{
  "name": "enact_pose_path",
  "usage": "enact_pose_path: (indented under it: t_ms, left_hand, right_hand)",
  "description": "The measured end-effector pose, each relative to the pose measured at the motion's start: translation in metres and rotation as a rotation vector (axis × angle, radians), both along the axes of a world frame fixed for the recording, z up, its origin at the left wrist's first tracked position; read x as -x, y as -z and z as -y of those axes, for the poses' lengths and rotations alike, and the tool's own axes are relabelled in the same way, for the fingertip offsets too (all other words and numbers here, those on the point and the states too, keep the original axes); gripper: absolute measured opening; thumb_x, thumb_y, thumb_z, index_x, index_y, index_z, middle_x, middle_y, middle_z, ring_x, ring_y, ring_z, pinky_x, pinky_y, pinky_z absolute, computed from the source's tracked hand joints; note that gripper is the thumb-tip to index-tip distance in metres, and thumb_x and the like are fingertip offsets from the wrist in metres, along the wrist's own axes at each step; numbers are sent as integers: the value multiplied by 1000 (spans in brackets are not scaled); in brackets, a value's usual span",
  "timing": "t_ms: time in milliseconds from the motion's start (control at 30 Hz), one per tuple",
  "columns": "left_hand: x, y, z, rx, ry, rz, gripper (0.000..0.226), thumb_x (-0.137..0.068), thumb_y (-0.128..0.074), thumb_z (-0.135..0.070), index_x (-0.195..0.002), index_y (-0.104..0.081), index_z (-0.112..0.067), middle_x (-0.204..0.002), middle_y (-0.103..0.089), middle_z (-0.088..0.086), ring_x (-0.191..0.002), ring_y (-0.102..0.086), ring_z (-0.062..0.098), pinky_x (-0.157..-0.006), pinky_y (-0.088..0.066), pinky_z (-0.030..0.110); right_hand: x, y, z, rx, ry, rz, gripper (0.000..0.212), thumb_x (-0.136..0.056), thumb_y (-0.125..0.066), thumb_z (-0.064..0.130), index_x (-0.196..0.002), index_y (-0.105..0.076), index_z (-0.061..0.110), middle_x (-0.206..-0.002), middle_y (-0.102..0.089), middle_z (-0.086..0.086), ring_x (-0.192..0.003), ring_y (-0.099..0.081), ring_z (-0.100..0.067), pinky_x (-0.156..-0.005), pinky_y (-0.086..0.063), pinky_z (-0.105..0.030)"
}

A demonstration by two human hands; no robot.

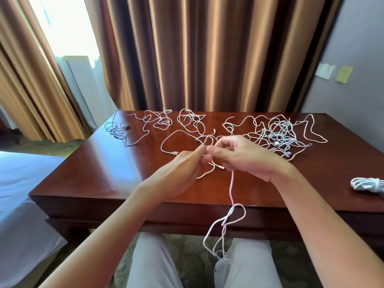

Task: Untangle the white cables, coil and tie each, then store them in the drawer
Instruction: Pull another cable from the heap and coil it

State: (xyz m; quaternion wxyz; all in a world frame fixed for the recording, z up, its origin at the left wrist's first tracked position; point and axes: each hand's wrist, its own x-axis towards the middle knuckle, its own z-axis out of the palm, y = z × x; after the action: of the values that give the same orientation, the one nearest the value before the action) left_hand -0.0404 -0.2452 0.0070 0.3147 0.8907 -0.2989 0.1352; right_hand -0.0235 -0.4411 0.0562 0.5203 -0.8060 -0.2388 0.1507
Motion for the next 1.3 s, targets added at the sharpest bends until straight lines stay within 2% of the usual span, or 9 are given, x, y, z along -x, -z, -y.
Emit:
enact_pose_path:
  t_ms: [133, 267, 433, 567, 767, 867, 967, 1133, 1300]
  left_hand:
    - [6, -8, 10, 450, -72, -78, 33, -108, -36, -28, -78, -47, -19, -66, -45, -3, -60, -40, 9, -58, -39, 32]
    - [5, -17, 22, 674, -39, -262, 38, -97, -41, -37, -65, -60, -30, -92, -48, -5, -86, -47, 8, -72, -48, 31]
    - [10, -11, 29, 960, 65, -530, 30, -96, -50, -42, -76, -67, -27, -112, -44, 5, -91, -52, 19, -60, -52, 29]
    - [9, -7, 24, 969, 70, -606, 29, -105, -44, -34, -84, -59, -19, -101, -41, 15, -61, -56, 22, -45, -48, 27]
    - [7, 2, 14, 995, 150, -775, 23, -98, -47, -32, -80, -58, -23, -91, -48, 1, -88, -44, 19, -78, -37, 35]
    - [10, 1, 9, 967, 193, -802, 18, -95, -49, -25, -87, -60, -14, -97, -54, 4, -86, -52, 14, -81, -39, 30]
    - [11, -5, -4, 749, 223, -779, 32, -97, -50, -26, -105, -54, 5, -99, -53, 19, -78, -54, 21, -77, -43, 31]
    - [16, -19, -4, 359, 77, -599, 42, -99, -52, -35, -91, -58, 5, -70, -53, 13, -54, -43, 9, -49, -36, 15]
    - [19, -15, 12, 663, -14, -523, 36, -109, -35, -20, -91, -53, 5, -61, -57, 13, -45, -46, 4, -45, -35, 11]
  right_hand:
    - [6, 16, -7, -568, 63, 21, 12, -96, -63, 8, -108, -66, 7, -84, -68, -5, -74, -62, -13, -67, -49, -21]
    - [14, 39, -29, -775, 218, 135, 19, -96, -62, 0, -111, -60, 11, -95, -66, -3, -87, -66, -18, -73, -53, -22]
    - [24, 52, -48, -779, 134, -213, 26, -103, -46, 40, -94, -60, 20, -82, -61, 4, -76, -58, -10, -68, -48, -36]
    - [27, 49, -39, -659, -6, -264, 38, -97, -45, 45, -109, -55, 11, -77, -59, 1, -58, -48, -10, -51, -34, -22]
    - [25, 49, -30, -462, -111, -236, 21, -105, -46, 4, -116, -52, -12, -60, -42, 8, -47, -28, -6, -43, -27, -16]
    - [25, 47, -24, -399, -123, -311, 15, -103, -39, -3, -99, -54, -2, -58, -34, 6, -47, -24, -6, -41, -24, -15]
    - [24, 46, -16, -222, -176, -362, 28, -102, -29, -3, -83, -46, 9, -67, -42, 1, -52, -33, -8, -41, -24, -14]
    - [25, 46, -13, -57, -165, -296, 27, -100, -30, -6, -84, -46, 9, -67, -51, 0, -54, -41, -9, -43, -27, -17]
    - [22, 49, -14, -222, -106, -320, 31, -104, -29, -1, -89, -54, 10, -63, -39, 3, -50, -25, -6, -45, -19, -18]
